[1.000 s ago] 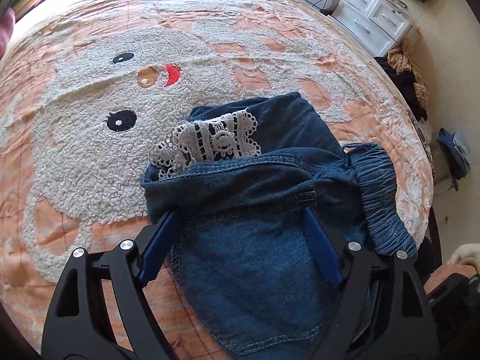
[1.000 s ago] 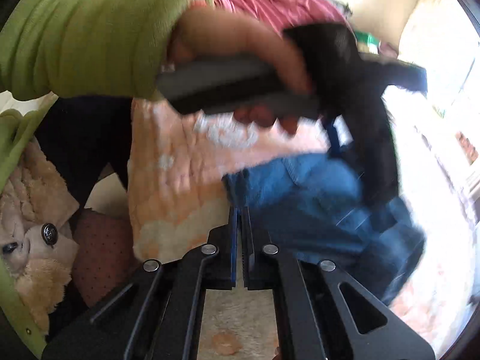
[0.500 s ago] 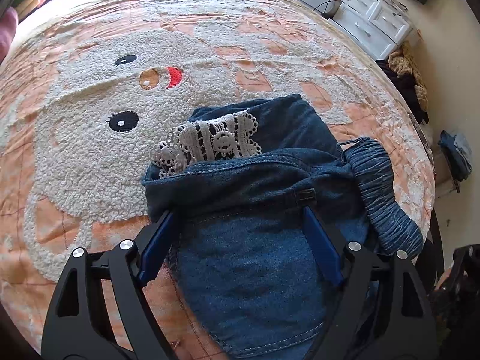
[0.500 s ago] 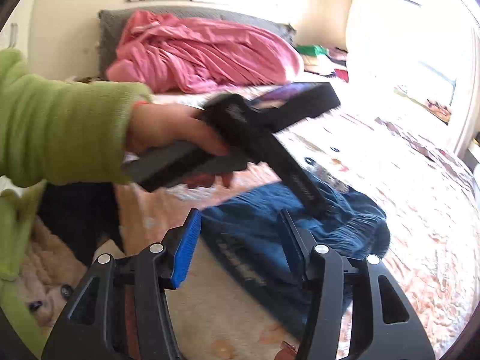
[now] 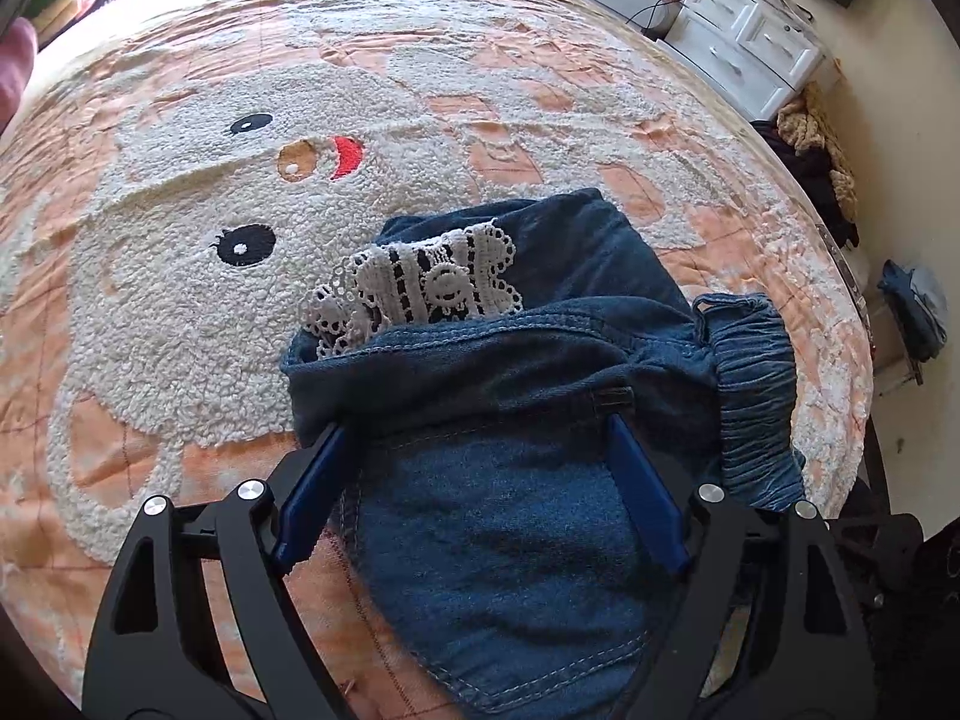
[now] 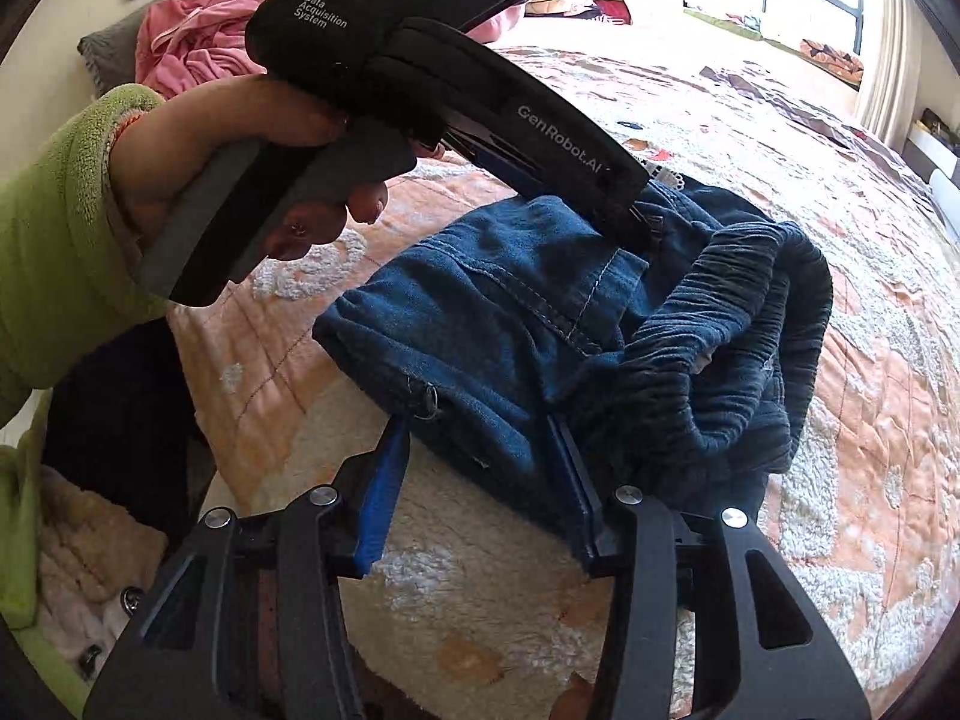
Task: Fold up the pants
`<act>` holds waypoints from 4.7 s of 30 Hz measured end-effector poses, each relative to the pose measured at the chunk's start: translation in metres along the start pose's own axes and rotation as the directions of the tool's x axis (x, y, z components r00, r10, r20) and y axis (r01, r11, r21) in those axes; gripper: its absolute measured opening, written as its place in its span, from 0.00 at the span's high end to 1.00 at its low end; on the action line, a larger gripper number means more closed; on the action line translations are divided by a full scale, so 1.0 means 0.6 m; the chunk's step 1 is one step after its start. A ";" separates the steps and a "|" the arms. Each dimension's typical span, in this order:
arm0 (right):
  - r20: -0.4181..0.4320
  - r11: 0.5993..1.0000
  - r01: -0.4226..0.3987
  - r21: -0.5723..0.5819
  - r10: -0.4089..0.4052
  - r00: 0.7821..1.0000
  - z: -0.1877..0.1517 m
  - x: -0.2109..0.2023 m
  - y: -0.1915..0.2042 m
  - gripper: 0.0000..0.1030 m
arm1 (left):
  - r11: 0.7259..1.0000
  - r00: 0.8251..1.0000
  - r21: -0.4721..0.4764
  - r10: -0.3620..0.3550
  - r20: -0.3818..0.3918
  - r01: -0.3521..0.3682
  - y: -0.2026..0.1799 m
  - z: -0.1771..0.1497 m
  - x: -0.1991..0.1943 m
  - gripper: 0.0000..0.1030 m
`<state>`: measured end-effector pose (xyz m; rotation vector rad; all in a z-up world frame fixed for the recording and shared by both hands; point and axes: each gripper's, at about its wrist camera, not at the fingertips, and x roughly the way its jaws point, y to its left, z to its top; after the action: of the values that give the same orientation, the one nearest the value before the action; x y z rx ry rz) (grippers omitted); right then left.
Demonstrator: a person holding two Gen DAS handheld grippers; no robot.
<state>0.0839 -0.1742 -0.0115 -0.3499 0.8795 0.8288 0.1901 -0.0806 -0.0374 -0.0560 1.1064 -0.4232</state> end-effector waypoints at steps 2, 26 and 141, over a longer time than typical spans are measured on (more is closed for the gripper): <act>0.008 1.000 0.001 0.011 -0.001 1.000 -0.004 -0.004 0.003 0.57 | 1.000 1.000 0.001 0.002 0.004 -0.002 -0.001 -0.001 0.000 0.26; 0.304 0.932 0.124 0.339 -0.234 0.923 -0.042 -0.200 -0.118 0.12 | 0.992 0.976 0.058 0.098 0.195 -0.111 -0.059 -0.038 -0.136 0.09; 0.151 0.874 0.180 0.452 -0.273 0.950 -0.016 -0.026 -0.102 0.04 | 0.936 0.948 -0.290 0.258 0.185 -0.198 0.065 -0.204 -0.171 0.09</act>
<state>0.1198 -0.2270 -0.0084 0.0294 0.7798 0.4211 0.0565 0.0122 -0.0154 -0.2063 0.9307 -0.0514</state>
